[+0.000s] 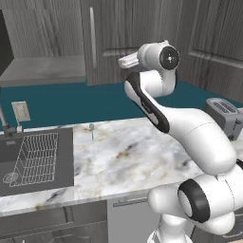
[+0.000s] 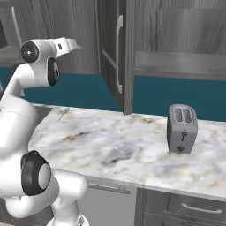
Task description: Close all open cabinet doors.
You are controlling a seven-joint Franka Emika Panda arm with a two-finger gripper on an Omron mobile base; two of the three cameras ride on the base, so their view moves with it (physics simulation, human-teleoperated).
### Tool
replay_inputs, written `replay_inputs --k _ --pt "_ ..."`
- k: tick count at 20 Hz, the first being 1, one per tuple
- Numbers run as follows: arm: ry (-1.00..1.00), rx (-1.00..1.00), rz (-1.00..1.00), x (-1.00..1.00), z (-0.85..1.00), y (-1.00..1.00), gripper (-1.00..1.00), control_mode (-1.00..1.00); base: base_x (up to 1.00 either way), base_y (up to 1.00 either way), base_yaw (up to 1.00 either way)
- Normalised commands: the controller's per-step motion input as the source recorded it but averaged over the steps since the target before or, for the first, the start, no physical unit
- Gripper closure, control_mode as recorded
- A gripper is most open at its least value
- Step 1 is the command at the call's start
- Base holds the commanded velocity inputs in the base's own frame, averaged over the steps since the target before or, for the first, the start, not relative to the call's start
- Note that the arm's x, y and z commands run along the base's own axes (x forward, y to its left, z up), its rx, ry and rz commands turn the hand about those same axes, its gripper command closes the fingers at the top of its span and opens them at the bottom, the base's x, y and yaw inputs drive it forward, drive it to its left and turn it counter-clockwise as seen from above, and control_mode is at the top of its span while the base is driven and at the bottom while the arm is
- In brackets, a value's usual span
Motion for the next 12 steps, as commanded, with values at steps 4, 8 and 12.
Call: replay_inputs --k 4,8,12 --pt "-0.05 0.00 -0.04 0.81 -0.23 0.00 -1.00 -1.00 0.00 0.00 0.00" --pt "-0.03 0.00 -0.01 0.84 -0.21 0.00 -1.00 -1.00 0.00 0.00 0.00" --pt "0.01 0.00 0.00 0.51 -0.06 0.00 -1.00 -1.00 0.00 0.00 0.00"
